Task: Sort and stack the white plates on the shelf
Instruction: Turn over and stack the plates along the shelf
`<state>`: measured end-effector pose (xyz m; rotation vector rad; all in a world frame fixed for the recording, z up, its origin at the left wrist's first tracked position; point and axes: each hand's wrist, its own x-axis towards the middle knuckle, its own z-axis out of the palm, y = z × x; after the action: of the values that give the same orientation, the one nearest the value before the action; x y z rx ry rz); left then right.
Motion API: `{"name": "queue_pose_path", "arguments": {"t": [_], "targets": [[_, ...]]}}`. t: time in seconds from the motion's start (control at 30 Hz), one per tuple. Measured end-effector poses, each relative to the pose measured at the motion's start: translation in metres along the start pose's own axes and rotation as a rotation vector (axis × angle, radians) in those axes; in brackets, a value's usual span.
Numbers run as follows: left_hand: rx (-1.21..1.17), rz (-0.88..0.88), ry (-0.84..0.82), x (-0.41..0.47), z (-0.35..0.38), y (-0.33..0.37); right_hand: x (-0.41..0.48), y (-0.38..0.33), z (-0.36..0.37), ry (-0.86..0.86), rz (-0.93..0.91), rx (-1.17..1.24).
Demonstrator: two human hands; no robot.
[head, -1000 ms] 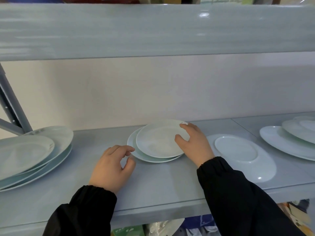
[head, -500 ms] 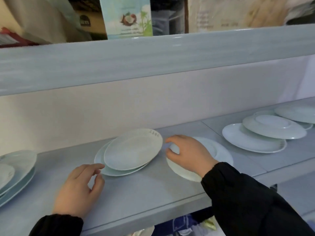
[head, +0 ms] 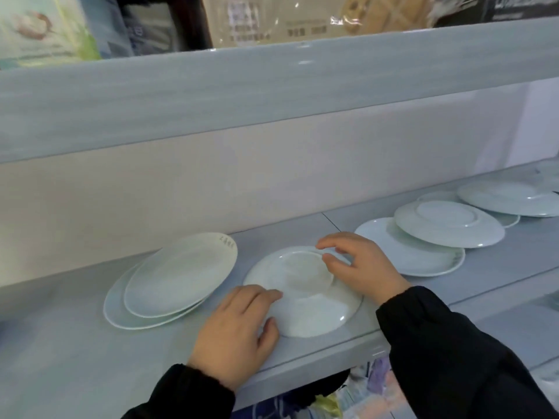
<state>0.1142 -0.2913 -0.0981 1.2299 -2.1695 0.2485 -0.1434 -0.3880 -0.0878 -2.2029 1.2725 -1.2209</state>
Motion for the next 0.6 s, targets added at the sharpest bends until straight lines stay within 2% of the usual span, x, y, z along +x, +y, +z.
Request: {"name": "queue_pose_path", "arguments": {"t": [0.2,0.47,0.6], "targets": [[0.062,-0.047,-0.224,0.022,0.030,0.026,0.003,0.010,-0.002,0.000,-0.047,0.075],[0.128,-0.073,-0.320,0.020,0.030,0.039,0.003,0.010,0.002,-0.060,-0.113,0.074],[0.244,-0.037,-0.387,0.008,0.021,0.058,0.000,0.007,0.001,-0.091,-0.129,0.072]]}}
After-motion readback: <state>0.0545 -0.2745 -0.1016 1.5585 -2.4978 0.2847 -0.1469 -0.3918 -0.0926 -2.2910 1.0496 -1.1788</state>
